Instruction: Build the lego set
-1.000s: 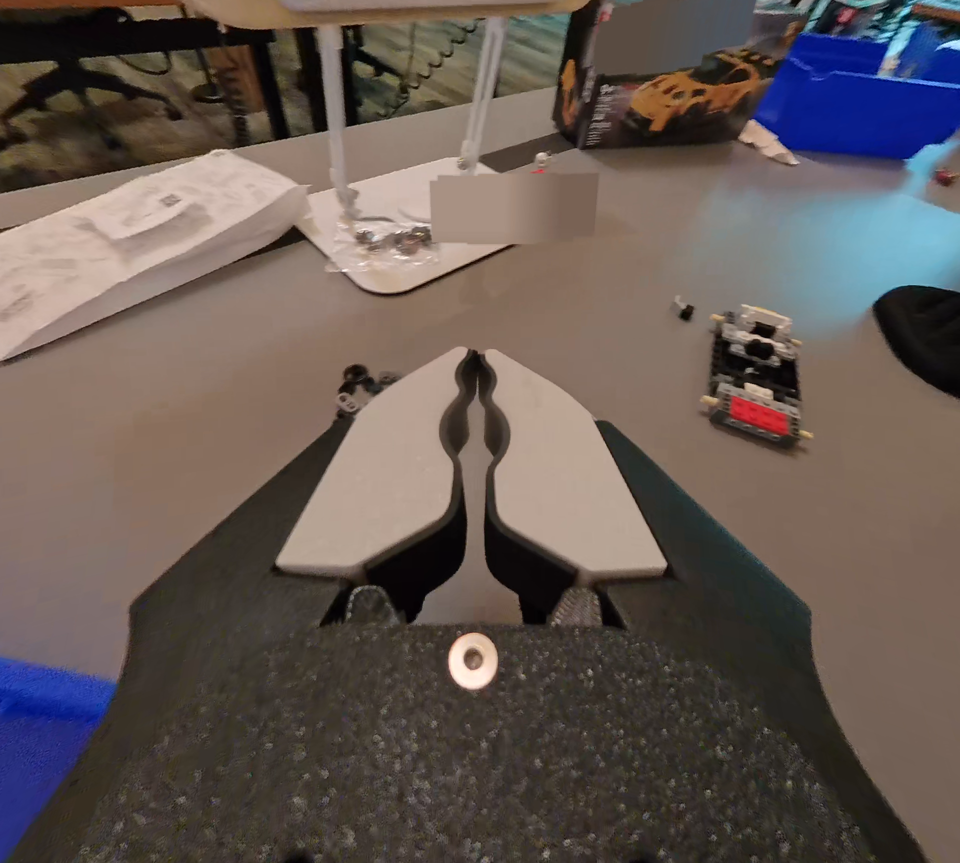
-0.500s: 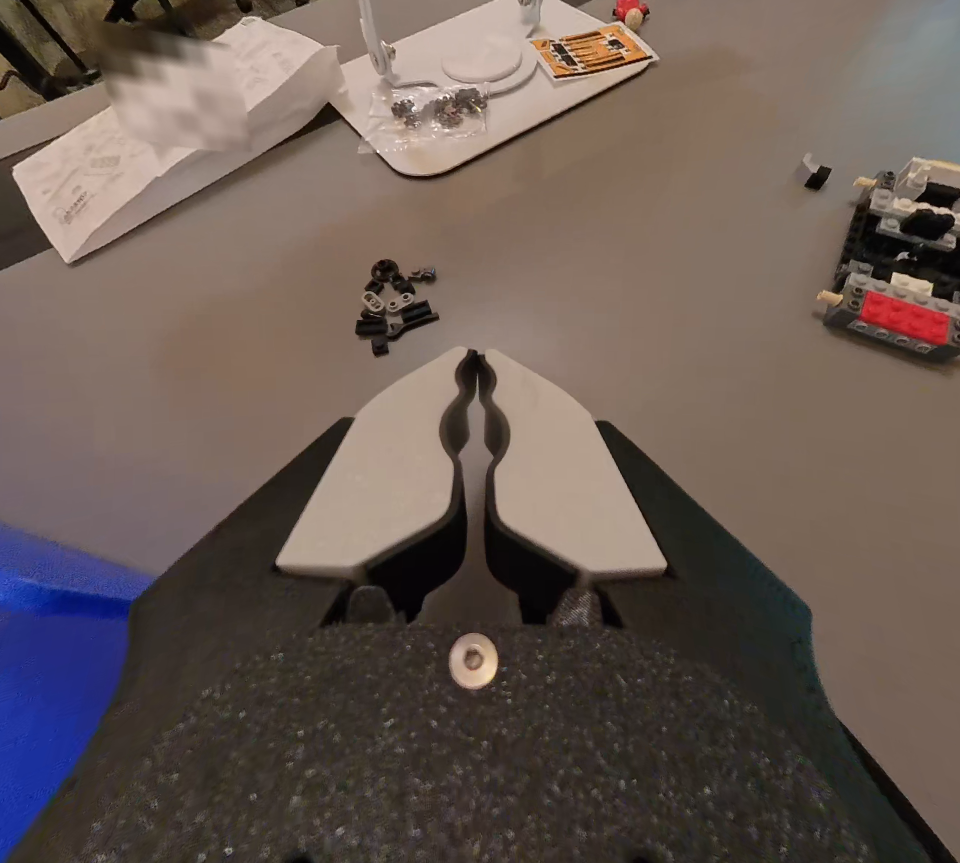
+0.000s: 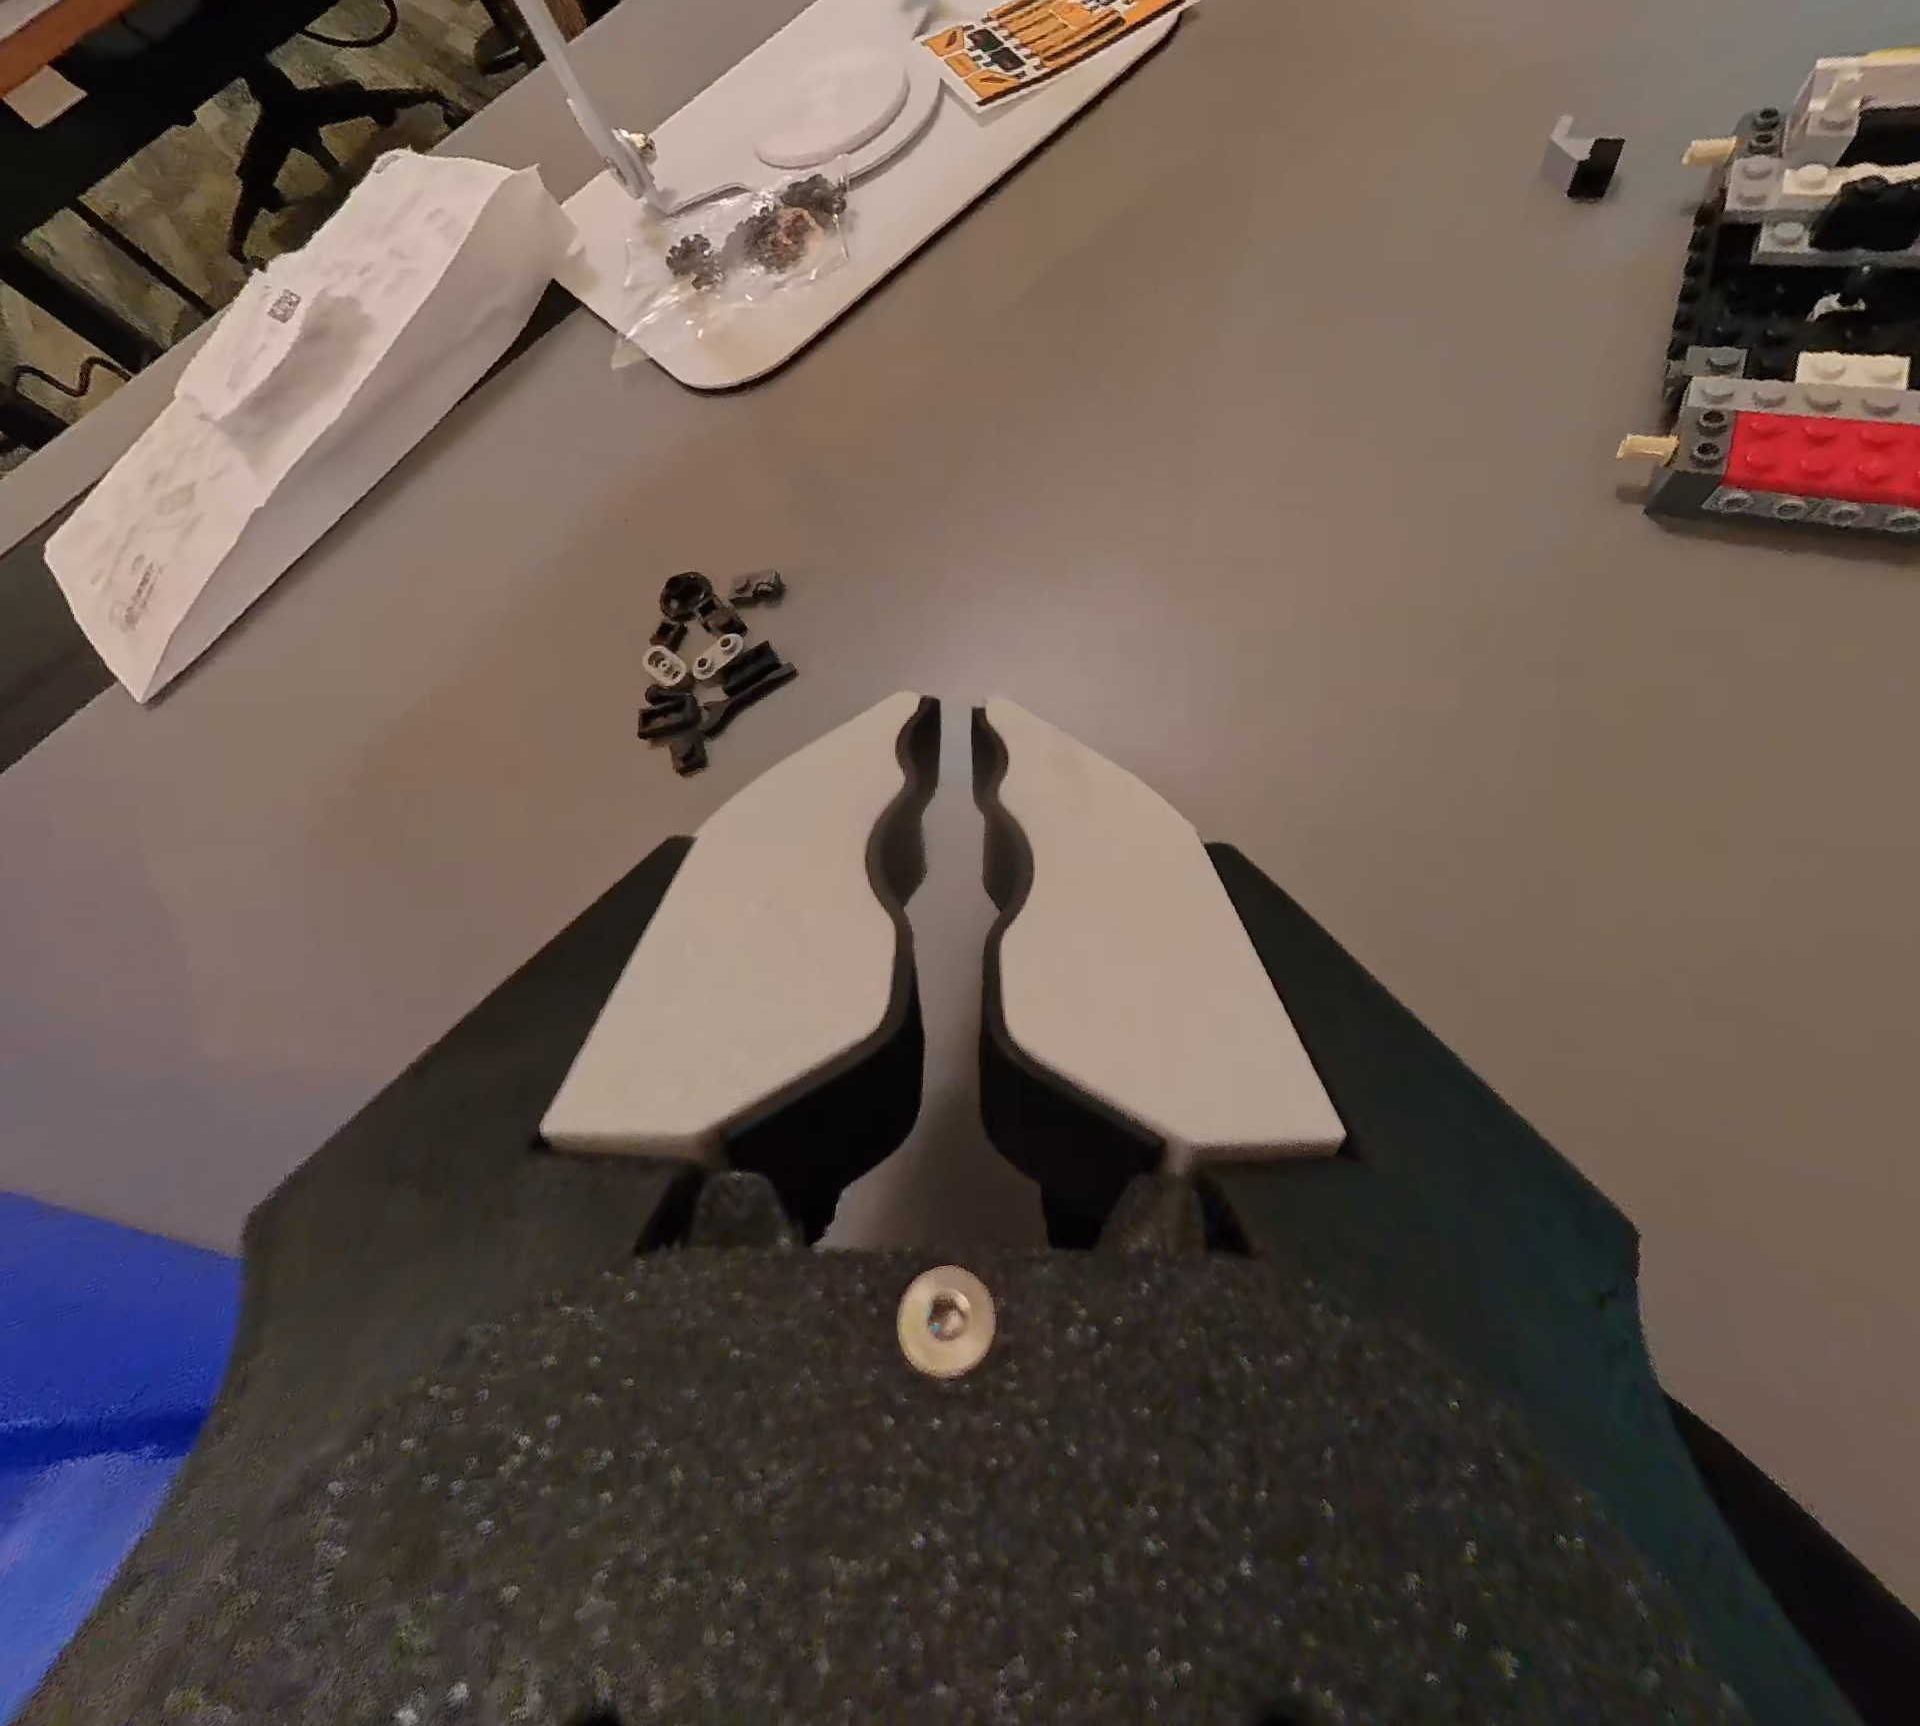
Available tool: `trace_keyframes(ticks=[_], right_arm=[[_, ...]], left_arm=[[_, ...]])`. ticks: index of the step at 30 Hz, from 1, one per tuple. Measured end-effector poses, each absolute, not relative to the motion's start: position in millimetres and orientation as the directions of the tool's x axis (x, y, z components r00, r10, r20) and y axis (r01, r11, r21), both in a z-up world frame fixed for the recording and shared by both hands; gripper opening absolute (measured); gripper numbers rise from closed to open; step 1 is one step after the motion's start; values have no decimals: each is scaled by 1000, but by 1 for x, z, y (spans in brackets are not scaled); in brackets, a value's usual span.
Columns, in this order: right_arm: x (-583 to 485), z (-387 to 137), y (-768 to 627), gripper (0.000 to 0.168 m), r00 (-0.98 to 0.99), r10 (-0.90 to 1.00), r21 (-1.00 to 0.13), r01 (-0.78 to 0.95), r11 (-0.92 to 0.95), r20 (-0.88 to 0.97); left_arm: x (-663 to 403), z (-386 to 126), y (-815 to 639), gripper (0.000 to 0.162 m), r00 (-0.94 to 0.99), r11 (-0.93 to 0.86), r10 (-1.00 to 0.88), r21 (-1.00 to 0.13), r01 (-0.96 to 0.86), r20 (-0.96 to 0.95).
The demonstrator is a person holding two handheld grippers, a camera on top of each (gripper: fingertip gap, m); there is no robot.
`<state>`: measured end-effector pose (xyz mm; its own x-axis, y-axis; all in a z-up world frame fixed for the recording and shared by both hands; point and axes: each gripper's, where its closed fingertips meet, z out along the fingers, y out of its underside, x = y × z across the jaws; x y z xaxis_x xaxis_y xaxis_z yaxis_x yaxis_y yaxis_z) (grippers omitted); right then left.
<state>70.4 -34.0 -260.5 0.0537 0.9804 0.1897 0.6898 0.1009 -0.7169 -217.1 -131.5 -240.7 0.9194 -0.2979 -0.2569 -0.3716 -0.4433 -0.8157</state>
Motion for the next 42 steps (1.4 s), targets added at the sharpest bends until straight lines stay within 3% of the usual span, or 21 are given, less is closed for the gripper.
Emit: trace_keyframes(ticks=[6, 12, 21, 30, 35, 42], right_arm=[[73, -222, -37, 32, 117, 979, -806, 588, 66, 166], [120, -168, -68, 31, 239, 962, -906, 422, 16, 128], [174, -149, -118, 30, 382, 913, -933, 361, -1, 147], [217, -192, -162, 48, 450, 883, -870, 480, -114, 133], [215, -210, -168, 52, 472, 875, -877, 459, -140, 108], [172, -213, -147, 51, 418, 897, -881, 466, -78, 142]], left_arm=[[-215, -238, -132, 5, 912, -421, -300, -819, -389, -279], [-210, -241, -131, 5, 893, -408, -317, -804, -432, -318], [-203, -236, -128, 6, 871, -349, -319, -808, -474, -373], [-155, -197, -158, 10, 862, -168, -357, -882, -439, -361], [-120, -188, -177, 12, 817, -88, -414, -876, -475, -401], [-80, -201, -182, 24, 802, -159, -526, -893, -421, -284]])
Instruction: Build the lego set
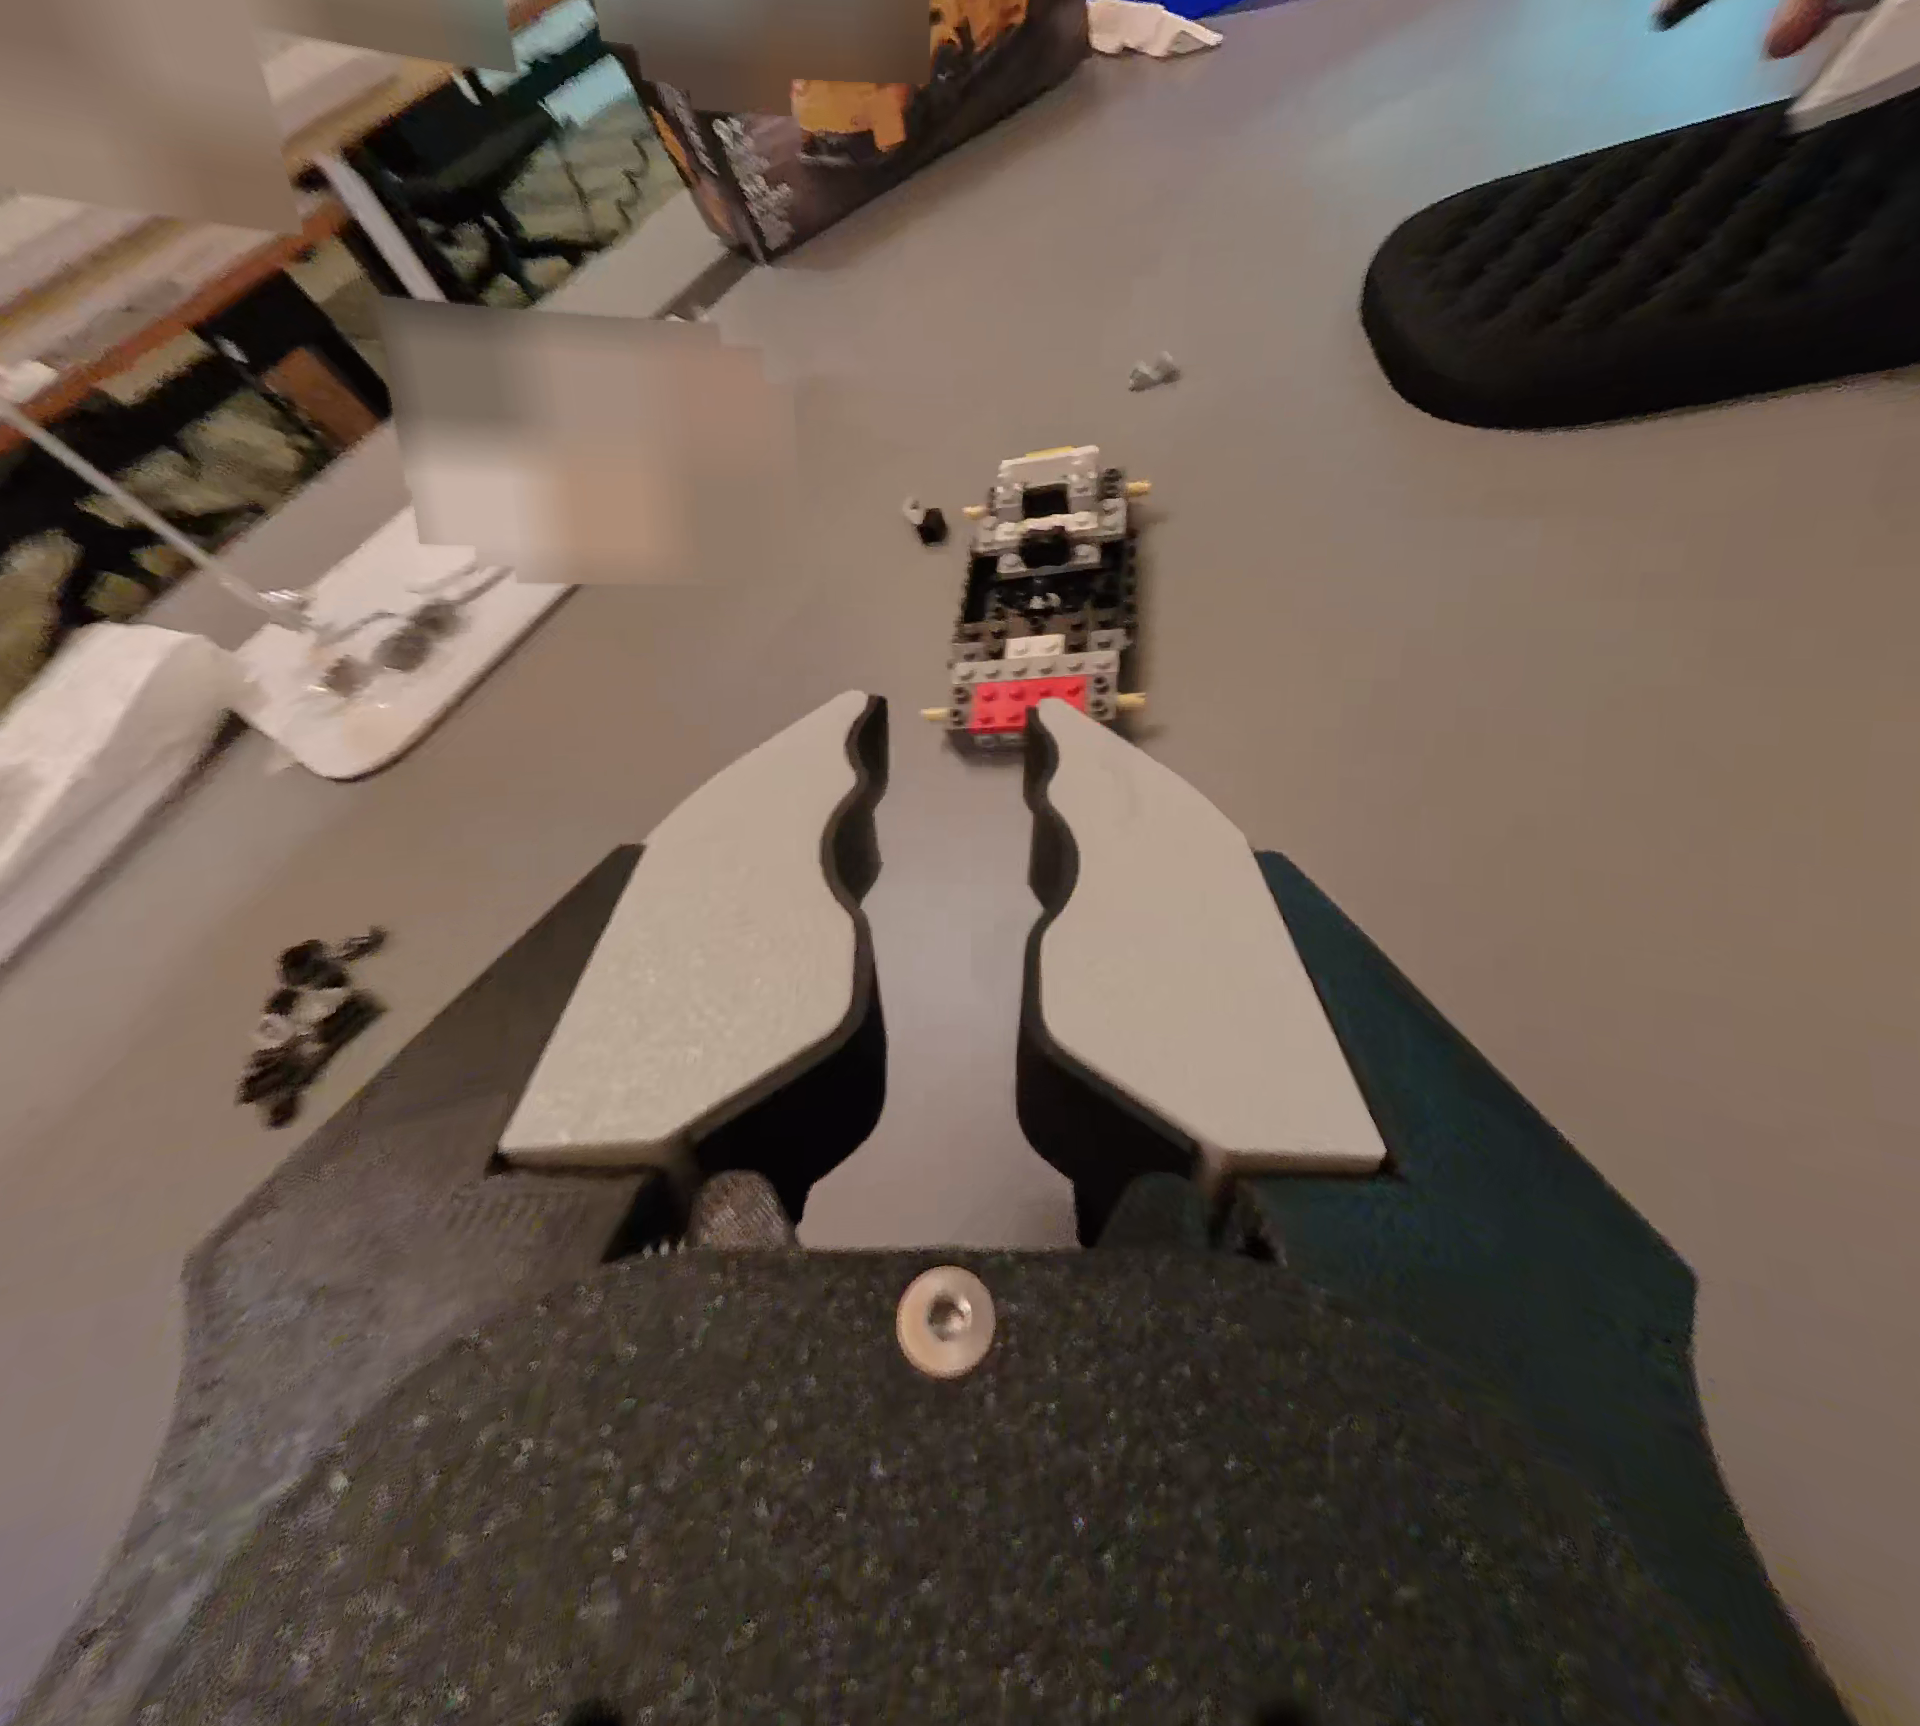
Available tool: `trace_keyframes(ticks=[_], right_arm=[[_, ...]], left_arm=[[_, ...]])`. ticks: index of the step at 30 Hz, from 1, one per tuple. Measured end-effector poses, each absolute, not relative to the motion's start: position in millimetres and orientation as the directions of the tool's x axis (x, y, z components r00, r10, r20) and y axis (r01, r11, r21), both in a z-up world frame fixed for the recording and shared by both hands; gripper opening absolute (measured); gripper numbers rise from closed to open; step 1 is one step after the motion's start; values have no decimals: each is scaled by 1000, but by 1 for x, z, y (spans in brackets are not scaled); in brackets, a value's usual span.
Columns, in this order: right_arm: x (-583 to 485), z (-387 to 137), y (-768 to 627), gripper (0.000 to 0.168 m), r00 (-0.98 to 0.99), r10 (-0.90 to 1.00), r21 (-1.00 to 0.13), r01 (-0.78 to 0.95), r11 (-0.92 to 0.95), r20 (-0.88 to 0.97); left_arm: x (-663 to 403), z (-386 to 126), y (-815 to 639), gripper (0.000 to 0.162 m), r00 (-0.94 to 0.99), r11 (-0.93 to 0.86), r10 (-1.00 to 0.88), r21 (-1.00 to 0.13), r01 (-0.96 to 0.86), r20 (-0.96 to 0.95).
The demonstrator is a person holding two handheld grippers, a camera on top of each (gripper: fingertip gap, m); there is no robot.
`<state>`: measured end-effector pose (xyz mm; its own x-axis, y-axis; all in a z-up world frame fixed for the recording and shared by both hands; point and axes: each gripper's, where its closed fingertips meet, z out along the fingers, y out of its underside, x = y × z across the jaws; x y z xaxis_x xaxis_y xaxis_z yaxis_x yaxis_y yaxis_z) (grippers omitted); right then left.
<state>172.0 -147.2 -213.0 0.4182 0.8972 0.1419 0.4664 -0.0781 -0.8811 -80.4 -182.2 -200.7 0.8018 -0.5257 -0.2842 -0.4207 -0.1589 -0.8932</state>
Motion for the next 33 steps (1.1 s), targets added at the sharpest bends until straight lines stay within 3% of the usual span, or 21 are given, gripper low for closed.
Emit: trace_keyframes(ticks=[3, 7, 10, 12, 13, 14, 21, 27, 30, 33], right_arm=[[151, -214, -134, 51, 375, 916, -880, 472, -56, 143], [129, -214, -115, 50, 315, 938, -885, 466, -23, 141], [120, -213, -101, 48, 285, 950, -894, 447, -16, 125], [118, -213, -96, 47, 271, 956, -899, 438, -14, 117], [118, -212, -93, 46, 268, 957, -902, 431, -14, 113], [119, -212, -91, 45, 264, 959, -906, 422, -20, 102], [124, -207, -84, 42, 265, 960, -918, 397, -25, 88], [115, -211, -96, 40, 242, 960, -898, 439, 20, 139], [92, -205, -116, 25, 149, 977, -905, 418, 76, 151], [64, -216, -128, 23, 10, 967, -833, 511, 213, 253]], left_arm=[[-62, -222, -176, 43, 794, -278, -579, -871, -406, -185], [-38, -254, -156, 84, 780, -430, -619, -792, -432, -89], [-28, -277, -142, 97, 757, -511, -651, -706, -491, -55], [-23, -278, -134, 81, 747, -525, -665, -696, -489, -22], [-24, -277, -133, 63, 737, -523, -675, -691, -499, -21], [-25, -277, -132, 61, 730, -524, -683, -685, -507, -18], [-30, -275, -128, 61, 721, -476, -688, -698, -536, -84], [-38, -266, -125, 61, 653, -350, -697, -655, -670, -296], [-31, -260, -128, 61, 604, -288, -719, -644, -709, -343], [-20, -256, -133, 61, 563, -266, -773, -657, -706, -292]])
